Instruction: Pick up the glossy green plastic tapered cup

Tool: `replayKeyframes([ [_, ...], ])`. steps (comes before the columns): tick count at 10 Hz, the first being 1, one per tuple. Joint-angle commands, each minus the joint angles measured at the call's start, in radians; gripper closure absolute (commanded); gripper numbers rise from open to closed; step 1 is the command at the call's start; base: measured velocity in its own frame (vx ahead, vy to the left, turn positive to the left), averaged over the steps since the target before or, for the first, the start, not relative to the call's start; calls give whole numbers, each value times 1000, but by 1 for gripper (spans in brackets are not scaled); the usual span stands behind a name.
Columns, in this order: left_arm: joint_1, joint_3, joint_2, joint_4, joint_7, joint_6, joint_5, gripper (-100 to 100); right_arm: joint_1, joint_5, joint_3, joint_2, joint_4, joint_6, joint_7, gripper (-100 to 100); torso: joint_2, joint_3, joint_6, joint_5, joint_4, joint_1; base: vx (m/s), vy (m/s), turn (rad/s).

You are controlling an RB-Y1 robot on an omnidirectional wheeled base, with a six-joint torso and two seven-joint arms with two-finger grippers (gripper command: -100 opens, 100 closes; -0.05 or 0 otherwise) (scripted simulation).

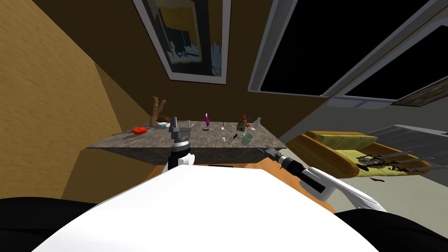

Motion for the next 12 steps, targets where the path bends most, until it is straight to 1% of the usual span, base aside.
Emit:
replayKeyframes([
  [1,0,0,0,0,0,0,0,0,5,11,-3,-50,21,-5,22,-100,0,0,0,0,0,0,5,25,2],
  [2,0,0,0,0,0,0,0,0,20,31,-14,-82,46,-3,56,-100,0,0,0,0,0,0,13,38,11],
  [3,0,0,0,0,0,0,0,0,20,31,-14,-108,46,-3,56,-100,0,0,0,0,0,1,6,40,1],
  [4,0,0,0,0,0,0,0,0,20,31,-14,-123,46,-3,56,-100,0,0,0,0,0,1,-2,19,-1],
  [5,0,0,0,0,0,0,0,0,35,51,-25,-162,70,-2,89,-100,0,0,0,0,0,0,2,31,17],
  [6,0,0,0,0,0,0,0,0,35,51,-25,-188,70,-2,89,-100,0,0,0,0,0,0,0,30,2],
  [7,0,0,0,0,0,0,0,0,50,71,-36,-217,93,-2,121,-100,0,0,0,0,0,0,5,49,16],
  [8,0,0,0,0,0,0,0,0,50,71,-36,-246,93,-2,121,-100,0,0,0,0,0,2,7,48,2],
  [9,0,0,0,0,0,0,0,0,50,71,-36,-260,93,-2,121,-100,0,0,0,0,0,2,5,20,-3],
  [10,0,0,0,0,0,0,0,0,65,91,-46,-299,116,-4,152,-100,0,0,0,0,0,0,7,31,19],
  [11,0,0,0,0,0,0,0,0,65,91,-46,-325,116,-4,152,-100,0,0,0,0,0,1,4,33,5],
  [12,0,0,0,0,0,0,0,0,80,110,-57,-358,137,-7,182,-100,0,0,0,0,0,1,3,52,15],
])
